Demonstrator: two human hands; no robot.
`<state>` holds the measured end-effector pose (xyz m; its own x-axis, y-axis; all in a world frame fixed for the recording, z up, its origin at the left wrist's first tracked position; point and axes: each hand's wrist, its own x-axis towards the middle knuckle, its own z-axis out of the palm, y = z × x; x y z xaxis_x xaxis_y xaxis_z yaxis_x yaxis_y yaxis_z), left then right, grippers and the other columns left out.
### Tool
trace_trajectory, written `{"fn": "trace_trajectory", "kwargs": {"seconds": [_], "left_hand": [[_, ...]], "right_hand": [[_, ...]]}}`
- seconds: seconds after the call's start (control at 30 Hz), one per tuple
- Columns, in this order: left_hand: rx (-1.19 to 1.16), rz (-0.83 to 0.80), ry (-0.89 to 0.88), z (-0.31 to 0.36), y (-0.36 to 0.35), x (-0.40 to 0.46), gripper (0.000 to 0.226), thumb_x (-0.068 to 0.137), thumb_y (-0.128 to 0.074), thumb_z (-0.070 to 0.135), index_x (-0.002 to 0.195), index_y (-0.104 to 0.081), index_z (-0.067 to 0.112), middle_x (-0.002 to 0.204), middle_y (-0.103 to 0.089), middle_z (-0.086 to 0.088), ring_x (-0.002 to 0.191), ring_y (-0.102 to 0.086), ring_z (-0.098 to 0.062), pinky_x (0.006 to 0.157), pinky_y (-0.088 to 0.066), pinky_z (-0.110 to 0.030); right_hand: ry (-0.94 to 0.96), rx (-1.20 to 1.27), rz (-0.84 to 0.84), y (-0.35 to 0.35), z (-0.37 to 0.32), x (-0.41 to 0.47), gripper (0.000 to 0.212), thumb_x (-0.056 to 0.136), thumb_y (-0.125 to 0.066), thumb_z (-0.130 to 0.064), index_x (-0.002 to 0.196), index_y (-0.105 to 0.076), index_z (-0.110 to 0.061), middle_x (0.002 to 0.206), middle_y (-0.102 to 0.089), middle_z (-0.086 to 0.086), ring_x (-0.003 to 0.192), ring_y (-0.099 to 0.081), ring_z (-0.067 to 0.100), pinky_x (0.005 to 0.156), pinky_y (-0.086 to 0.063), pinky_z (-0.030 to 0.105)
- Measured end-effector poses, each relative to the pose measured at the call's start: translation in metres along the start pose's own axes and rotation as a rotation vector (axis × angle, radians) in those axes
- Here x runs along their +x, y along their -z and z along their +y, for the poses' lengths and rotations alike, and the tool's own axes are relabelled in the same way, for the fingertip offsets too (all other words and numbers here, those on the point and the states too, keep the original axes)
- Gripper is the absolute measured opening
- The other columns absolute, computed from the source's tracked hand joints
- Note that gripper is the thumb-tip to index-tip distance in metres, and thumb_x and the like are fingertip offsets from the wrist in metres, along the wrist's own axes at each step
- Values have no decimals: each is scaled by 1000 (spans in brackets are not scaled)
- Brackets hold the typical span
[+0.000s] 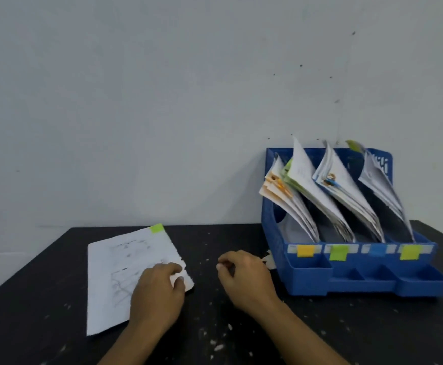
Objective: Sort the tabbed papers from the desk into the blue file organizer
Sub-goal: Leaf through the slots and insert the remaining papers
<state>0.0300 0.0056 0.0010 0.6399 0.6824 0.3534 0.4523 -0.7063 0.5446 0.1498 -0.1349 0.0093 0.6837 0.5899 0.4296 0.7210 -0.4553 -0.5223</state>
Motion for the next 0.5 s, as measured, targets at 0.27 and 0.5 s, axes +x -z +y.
{"fn": "trace_trajectory", "kwargs": {"seconds": [0.27,0.5], "left_hand": [[339,-209,174,-40,-4,5,53,100,-27,48,150,-28,29,161,-17,-7,147,-10,-34,120,-10,-46],[312,-299,-25,-32,-10,-14,66,95,-28,63,152,-24,31,162,-14,0,149,-8,-28,121,-8,-40]], "right_hand": [[-67,-42,-64,-24,6,-14,29,97,-55,-40,124,-64,-31,115,-62,-11,105,-52,5,89,-44,20],[-176,-95,-40,-11,20,-21,38,98,-55,-40,132,-60,-26,131,-54,-6,119,-47,10,98,-41,23]]}}
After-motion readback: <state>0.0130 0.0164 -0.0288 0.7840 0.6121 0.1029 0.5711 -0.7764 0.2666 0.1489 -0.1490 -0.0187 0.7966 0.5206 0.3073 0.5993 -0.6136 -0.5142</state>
